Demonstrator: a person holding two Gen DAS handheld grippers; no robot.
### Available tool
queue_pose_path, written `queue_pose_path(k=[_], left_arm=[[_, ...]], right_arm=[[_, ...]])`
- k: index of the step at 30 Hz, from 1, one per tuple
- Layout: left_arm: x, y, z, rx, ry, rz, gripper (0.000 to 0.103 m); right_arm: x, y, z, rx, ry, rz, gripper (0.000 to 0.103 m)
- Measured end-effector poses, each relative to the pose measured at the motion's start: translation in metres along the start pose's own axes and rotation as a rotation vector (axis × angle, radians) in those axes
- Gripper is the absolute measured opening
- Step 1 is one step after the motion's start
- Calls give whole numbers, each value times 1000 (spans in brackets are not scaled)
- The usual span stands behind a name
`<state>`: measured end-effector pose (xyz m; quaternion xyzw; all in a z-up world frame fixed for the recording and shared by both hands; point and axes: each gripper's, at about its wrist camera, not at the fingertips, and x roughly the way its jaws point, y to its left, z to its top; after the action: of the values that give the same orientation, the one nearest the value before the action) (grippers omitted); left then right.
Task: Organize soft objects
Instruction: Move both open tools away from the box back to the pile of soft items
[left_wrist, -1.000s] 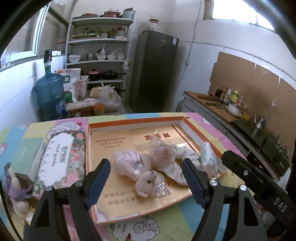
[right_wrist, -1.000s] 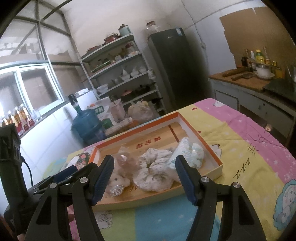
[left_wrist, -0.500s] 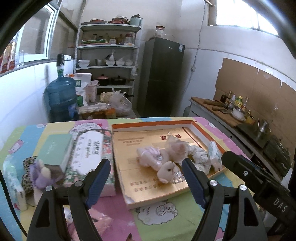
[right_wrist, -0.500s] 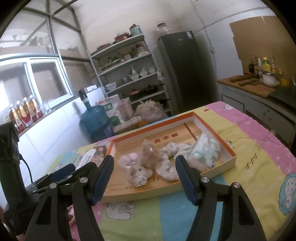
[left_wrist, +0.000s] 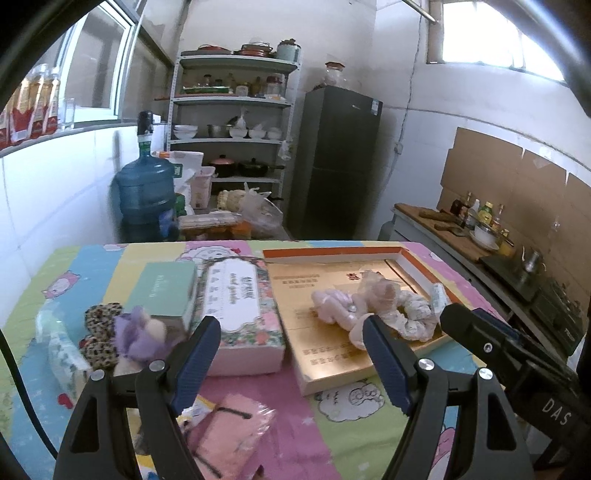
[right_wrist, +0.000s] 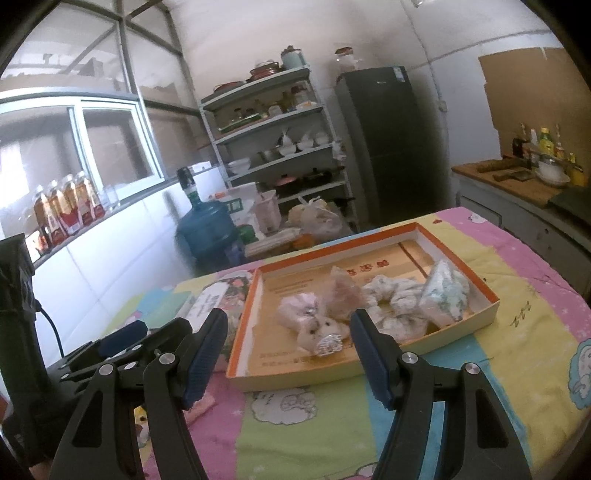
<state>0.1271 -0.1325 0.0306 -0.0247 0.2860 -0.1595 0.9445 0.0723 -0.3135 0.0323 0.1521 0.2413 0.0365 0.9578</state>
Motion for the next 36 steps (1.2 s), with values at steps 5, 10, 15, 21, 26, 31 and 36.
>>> queue_pose_path(k=[5,10,15,21,26,31,36], left_arm=[[-13,16,-4,-17,-10,16,79],[-25,35,-9,-38,-16,32,79],[-33,53,-12,-52,-20,52,79],[-43,76,-17,-76,-26,86,79],[-51,93,-22,-96,-21,113,79],[-57,114,-31,-120,-18,148,79],[-61,129,-38,-136,-10,167,79]], right_arm=[[-1,16,-5,-20,2,17,71],[0,36,-11,-39,11,34,71],[2,52,-16,-55,18,50,71],[5,71,-23,-74,32,63,71],[9,82,-28,-87,46,72,71],[14,92,-32,-103,59,82,71],[19,99,-37,-112,75,93,71]])
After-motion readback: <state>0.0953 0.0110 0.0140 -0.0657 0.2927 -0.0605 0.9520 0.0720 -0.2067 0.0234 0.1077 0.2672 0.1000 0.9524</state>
